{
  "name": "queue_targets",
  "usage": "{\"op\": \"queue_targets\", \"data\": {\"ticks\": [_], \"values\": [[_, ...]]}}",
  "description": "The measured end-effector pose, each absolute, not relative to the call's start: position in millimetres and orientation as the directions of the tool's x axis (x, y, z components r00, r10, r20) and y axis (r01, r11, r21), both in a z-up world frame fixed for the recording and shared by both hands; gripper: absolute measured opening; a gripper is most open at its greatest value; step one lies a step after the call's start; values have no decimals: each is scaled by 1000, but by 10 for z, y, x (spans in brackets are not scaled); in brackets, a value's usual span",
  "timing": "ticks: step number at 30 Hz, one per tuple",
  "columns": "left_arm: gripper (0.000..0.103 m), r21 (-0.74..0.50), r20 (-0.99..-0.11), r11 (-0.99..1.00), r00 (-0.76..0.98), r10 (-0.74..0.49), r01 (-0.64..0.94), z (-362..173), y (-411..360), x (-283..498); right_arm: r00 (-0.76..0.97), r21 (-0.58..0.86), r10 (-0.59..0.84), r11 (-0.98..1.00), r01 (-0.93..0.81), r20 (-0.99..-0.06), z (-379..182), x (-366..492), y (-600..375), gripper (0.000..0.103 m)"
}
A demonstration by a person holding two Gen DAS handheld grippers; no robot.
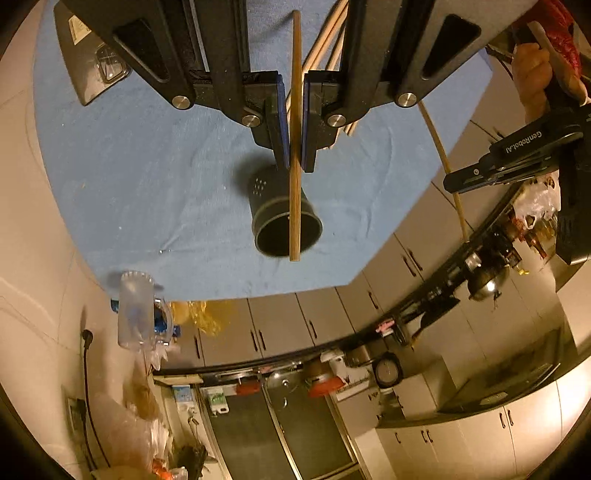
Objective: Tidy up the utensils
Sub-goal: 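Lift both held chopsticks and carry them above the grey utensil holder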
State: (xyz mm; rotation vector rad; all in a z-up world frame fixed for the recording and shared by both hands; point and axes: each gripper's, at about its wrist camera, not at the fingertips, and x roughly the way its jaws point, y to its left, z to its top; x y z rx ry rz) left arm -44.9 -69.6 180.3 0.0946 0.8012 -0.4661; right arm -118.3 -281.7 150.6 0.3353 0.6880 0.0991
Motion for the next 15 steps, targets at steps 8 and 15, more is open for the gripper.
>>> {"op": "queue_targets", "data": {"ticks": [8,15], "values": [[6,-92,-683,892,624,-380,443,2030,-758,-389,813,350,199,937,6,-548,1724,-1214,-2872,7],[6,-98,-648,884,645,-406,458,2337,-871,-286,851,382,197,924,5,-487,1999,-1152,-2991,7]]}}
